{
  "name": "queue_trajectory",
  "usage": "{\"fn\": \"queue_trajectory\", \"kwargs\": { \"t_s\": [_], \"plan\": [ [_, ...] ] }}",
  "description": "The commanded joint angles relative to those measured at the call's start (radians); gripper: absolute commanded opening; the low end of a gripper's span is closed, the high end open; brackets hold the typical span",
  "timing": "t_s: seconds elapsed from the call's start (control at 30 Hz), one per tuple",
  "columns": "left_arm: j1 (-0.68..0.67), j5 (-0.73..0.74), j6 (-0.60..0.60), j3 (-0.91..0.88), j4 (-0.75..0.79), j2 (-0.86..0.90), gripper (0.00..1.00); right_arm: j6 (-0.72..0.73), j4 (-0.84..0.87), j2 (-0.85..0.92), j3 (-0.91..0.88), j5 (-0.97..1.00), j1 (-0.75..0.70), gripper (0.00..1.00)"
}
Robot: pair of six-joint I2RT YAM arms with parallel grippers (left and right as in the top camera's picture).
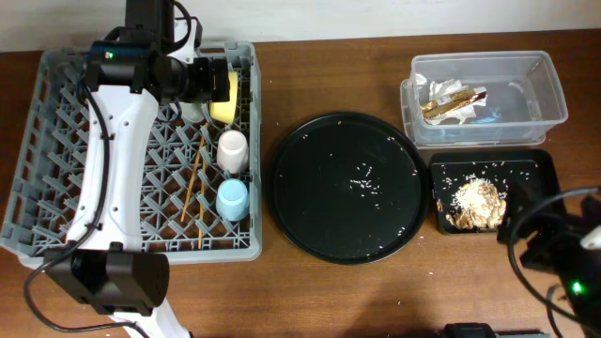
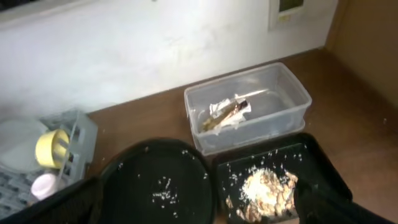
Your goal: Sort waste into correct bins and load items into the dishwasher rack
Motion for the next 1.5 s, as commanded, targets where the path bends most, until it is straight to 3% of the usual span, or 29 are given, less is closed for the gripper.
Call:
{"fn": "queue_trajectory", "kwargs": {
  "t_s": [0.0,0.13,0.23,0.43,0.67,0.73,1.47],
  "plan": [
    [0.0,0.014,0.012,0.01,0.002,-0.006,0.99,-0.117,0.229,-0.076,-0.246,0.05,0.023,0.99],
    [0.0,0.014,0.012,0.01,0.002,-0.006,0.99,-0.137,0.636,-0.29,-0.742,0.004,0.021,0.98],
    [0.0,0.014,0.012,0.01,0.002,-0.006,0.99,-0.137,0.856,-0.424,-1.007,-0.059,0.015,0.99],
    [0.0,0.014,0.012,0.01,0.002,-0.006,0.99,-0.137,1.136,-0.644,-1.379,-0.106,-0.006,0.99],
    [0.0,0.015,0.012,0.01,0.002,-0.006,0.99,-0.137,1.219,-0.763,-1.554,-0.148,-0.007,0.99],
    [0.0,0.014,0.012,0.01,0.002,-0.006,0.99,-0.138,1.137,-0.763,-1.553,-0.147,-0.005,0.98],
    [-0.001,0.002,0.012,0.01,-0.035,-0.023,0.99,-0.138,1.138,-0.763,-1.553,-0.143,-0.006,0.99]
  ]
}}
